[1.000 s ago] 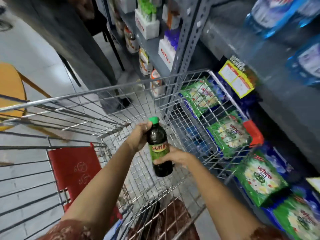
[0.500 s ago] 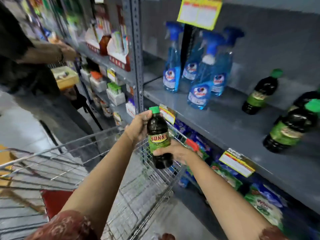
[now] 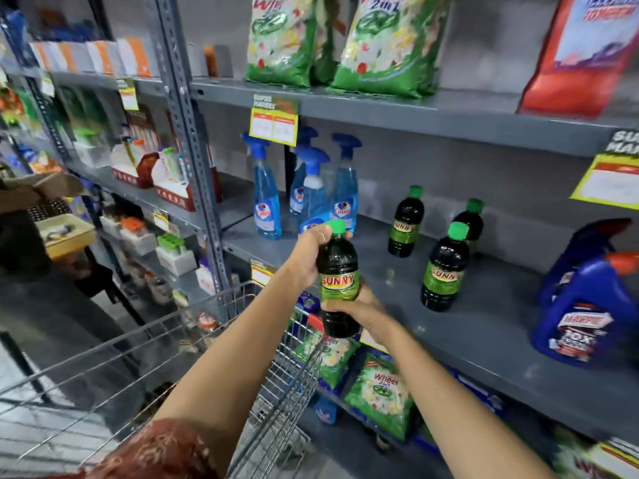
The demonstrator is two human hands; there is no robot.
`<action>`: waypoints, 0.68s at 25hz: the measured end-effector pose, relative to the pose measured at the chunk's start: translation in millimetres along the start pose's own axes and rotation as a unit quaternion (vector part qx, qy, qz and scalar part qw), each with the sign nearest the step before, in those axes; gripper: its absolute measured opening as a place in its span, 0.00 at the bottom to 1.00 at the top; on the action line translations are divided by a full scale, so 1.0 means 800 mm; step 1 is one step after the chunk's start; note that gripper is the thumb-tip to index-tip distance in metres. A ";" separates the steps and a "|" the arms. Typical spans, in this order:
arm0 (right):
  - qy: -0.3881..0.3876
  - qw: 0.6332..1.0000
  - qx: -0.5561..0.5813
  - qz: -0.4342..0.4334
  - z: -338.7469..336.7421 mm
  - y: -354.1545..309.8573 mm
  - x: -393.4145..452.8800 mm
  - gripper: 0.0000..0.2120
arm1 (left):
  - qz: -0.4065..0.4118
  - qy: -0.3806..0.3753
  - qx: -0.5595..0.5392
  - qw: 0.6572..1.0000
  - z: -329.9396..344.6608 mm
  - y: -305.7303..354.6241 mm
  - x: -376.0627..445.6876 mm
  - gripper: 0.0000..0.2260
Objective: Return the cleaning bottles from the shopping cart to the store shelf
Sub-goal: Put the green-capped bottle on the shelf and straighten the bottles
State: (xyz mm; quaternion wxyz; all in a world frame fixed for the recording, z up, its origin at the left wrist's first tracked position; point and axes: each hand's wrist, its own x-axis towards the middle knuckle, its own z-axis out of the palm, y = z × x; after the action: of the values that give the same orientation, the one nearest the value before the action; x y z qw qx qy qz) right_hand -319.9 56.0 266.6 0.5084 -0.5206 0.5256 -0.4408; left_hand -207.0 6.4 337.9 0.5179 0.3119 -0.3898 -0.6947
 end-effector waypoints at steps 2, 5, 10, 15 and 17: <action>0.046 0.999 0.009 -0.022 -0.014 0.002 0.008 0.30 | 0.002 -0.019 0.030 0.999 0.015 -0.005 0.021 0.12; 0.123 0.991 -0.022 -0.035 -0.030 0.005 0.029 0.29 | 0.010 -0.038 0.092 0.995 0.027 -0.012 0.055 0.16; 0.241 0.968 -0.070 -0.009 -0.047 0.022 0.073 0.29 | -0.015 -0.102 0.128 0.986 0.039 -0.025 0.104 0.16; 0.271 0.958 -0.096 0.012 -0.075 0.042 0.114 0.33 | -0.028 -0.120 0.111 0.986 0.047 -0.050 0.149 0.17; 0.269 0.959 -0.089 0.017 -0.086 0.047 0.127 0.34 | -0.029 -0.127 0.101 0.986 0.051 -0.058 0.164 0.17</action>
State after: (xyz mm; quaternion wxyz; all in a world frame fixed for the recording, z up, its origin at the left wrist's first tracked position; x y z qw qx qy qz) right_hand -385.8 -47.2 228.3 0.3071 -0.4174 0.6887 -0.5071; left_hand -298.7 -103.5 314.7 0.4099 0.2828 -0.5115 -0.7003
